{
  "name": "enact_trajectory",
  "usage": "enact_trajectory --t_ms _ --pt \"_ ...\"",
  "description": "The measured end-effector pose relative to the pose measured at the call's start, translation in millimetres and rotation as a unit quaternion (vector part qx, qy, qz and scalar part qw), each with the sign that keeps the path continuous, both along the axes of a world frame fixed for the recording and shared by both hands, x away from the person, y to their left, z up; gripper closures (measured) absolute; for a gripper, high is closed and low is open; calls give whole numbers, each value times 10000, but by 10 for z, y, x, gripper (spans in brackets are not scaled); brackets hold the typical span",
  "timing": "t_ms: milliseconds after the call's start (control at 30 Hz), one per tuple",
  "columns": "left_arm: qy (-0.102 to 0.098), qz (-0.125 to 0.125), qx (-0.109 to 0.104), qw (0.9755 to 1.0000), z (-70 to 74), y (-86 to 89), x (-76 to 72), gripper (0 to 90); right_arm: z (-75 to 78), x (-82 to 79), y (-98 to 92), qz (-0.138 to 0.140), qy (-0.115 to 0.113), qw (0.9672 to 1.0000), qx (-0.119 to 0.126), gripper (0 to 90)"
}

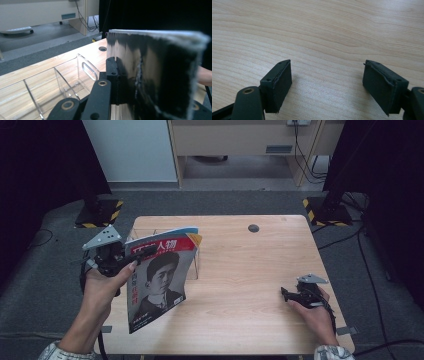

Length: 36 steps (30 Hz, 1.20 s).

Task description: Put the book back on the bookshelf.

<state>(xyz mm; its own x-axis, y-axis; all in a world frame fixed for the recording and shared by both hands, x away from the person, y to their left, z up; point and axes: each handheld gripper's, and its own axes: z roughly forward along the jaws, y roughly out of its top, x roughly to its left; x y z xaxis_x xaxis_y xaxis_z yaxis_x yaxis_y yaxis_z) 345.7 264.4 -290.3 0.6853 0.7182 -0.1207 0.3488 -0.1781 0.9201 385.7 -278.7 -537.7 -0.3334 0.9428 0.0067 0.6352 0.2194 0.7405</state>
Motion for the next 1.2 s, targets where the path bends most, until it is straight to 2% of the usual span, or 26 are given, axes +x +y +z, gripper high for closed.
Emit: enact_trajectory --t_ms 567,1200 --pt "44 162 -42 9998 -23 170 42 867 0 -4 2 0 8 10000 1 234" --pt "61 313 -8 9995 -46 355 6 866 3 -14 5 30 25 10000 1 234"
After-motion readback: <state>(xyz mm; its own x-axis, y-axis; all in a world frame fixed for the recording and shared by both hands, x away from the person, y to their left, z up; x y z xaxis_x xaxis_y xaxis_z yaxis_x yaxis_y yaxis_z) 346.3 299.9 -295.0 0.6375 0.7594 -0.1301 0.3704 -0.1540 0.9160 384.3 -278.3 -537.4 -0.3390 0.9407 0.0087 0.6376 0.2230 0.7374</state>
